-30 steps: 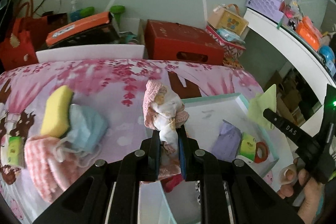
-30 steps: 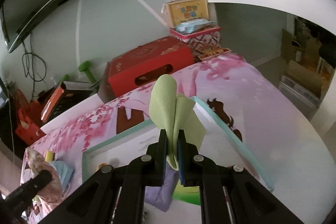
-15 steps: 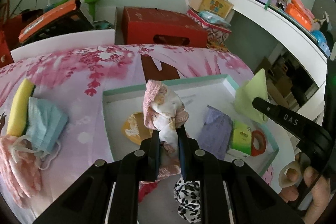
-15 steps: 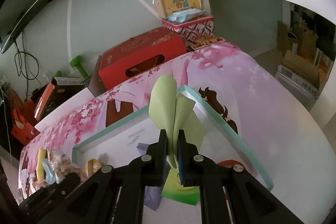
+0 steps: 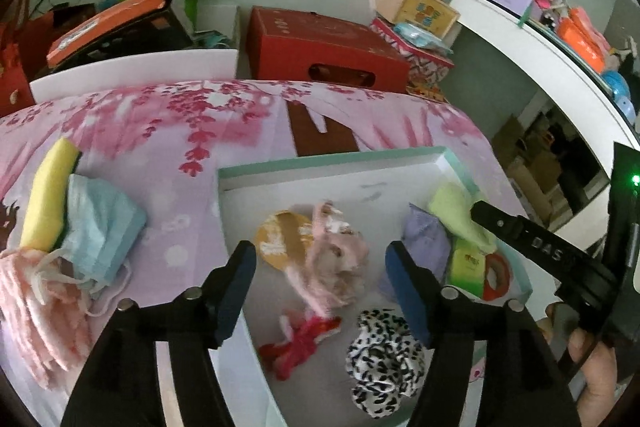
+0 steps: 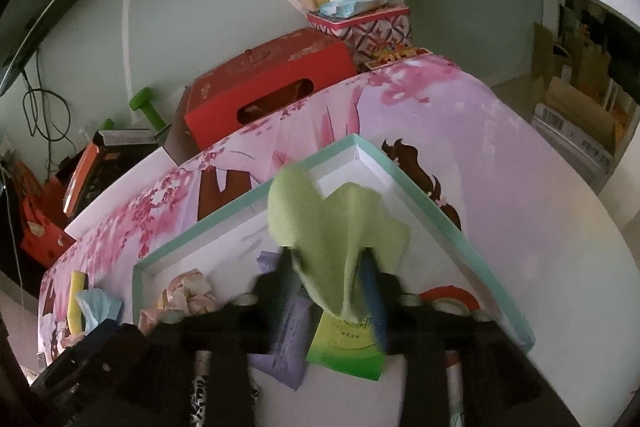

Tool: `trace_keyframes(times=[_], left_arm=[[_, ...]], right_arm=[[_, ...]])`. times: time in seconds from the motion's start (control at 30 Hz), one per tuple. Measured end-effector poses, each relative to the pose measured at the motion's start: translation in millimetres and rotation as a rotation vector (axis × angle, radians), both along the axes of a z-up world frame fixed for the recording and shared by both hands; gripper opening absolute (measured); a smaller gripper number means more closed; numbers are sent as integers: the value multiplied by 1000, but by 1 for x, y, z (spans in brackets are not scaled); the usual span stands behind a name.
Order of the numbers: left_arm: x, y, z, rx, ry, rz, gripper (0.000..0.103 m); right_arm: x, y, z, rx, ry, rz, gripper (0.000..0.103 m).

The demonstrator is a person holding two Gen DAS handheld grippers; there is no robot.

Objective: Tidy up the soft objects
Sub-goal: 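Open both grippers to release the socks and green cloth in the tray, then move both tools back toward the pink knit cloth and sponge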

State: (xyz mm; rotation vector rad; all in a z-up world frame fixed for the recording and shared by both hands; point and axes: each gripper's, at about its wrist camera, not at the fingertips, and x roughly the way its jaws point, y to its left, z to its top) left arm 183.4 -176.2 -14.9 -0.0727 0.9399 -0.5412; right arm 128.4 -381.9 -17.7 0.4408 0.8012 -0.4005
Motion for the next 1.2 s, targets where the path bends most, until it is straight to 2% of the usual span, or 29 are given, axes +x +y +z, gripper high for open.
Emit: trace_keyframes(times=[0.1, 0.23, 0.27, 0.3, 0.37, 0.43, 0.47, 0.7, 1.2], left_arm=[[3, 6, 1, 23, -12, 26, 77], [7, 12, -1, 58, -15, 61, 80], [8, 14, -2, 67, -13, 69, 83], [10, 15, -4, 78, -12, 80, 90], [11, 19, -6, 96, -15, 108, 99], [13, 22, -9, 116, -15, 133, 101], [14, 23, -10, 125, -11, 140, 101], [17, 30, -14, 142, 5, 168, 101], [15, 30, -17, 171, 17, 154, 101]], right_arm=[[0, 0, 0, -1, 5, -1, 57], [1, 1, -2, -3, 24, 0, 69], [2, 1, -3, -3, 29, 2, 70], [2, 1, -3, -6, 35, 5, 72], [3, 2, -5, -14, 49, 11, 80], [4, 4, -6, -27, 61, 19, 99], [5, 5, -7, -35, 67, 21, 103], [6, 8, -8, -57, 87, 31, 103], [10, 12, -11, -49, 111, 47, 103]])
